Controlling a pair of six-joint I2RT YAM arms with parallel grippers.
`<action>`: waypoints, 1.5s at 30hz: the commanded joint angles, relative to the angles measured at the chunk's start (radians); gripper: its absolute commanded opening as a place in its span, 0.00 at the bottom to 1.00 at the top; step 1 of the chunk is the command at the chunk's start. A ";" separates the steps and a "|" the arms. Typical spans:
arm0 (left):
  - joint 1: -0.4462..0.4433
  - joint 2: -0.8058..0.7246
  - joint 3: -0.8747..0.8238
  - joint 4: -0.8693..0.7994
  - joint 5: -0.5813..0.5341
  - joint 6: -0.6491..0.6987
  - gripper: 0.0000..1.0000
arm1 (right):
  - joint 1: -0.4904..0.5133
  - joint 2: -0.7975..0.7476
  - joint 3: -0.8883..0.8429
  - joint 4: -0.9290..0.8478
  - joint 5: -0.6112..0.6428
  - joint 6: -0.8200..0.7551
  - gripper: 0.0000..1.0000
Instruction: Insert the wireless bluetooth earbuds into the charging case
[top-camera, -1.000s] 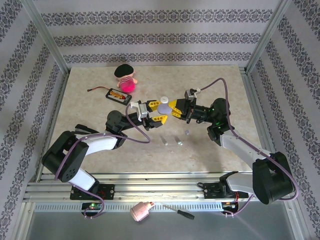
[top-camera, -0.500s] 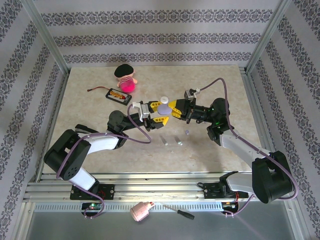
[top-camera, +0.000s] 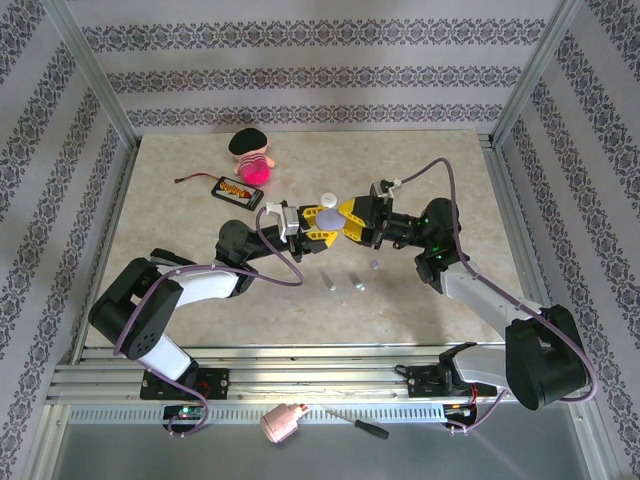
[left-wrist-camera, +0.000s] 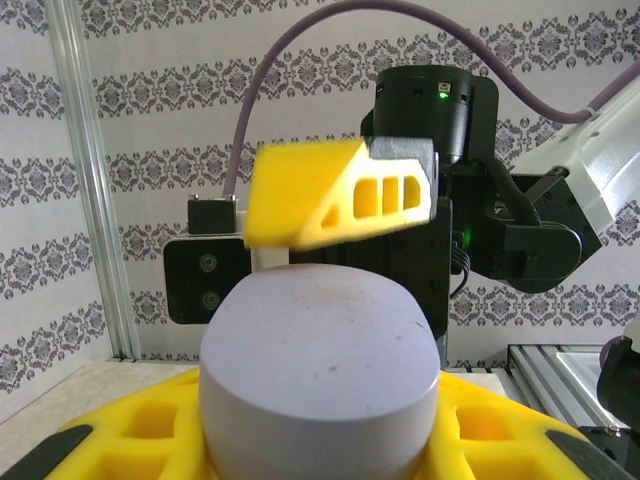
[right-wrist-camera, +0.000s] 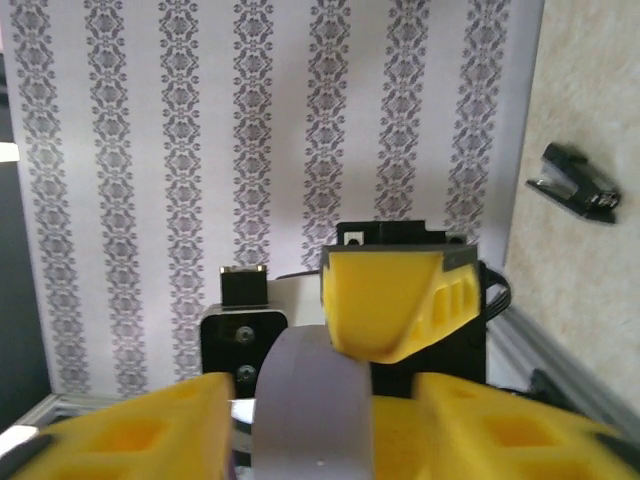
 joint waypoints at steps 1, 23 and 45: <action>-0.006 0.007 0.016 0.049 -0.005 -0.047 0.26 | -0.018 -0.052 0.011 -0.061 0.022 -0.116 0.66; 0.066 -0.013 -0.138 0.048 -0.024 -0.075 0.27 | 0.221 -0.196 0.280 -1.039 0.533 -1.547 0.88; 0.066 -0.008 -0.138 0.049 -0.011 -0.088 0.25 | 0.239 -0.049 0.303 -0.908 0.675 -1.503 0.85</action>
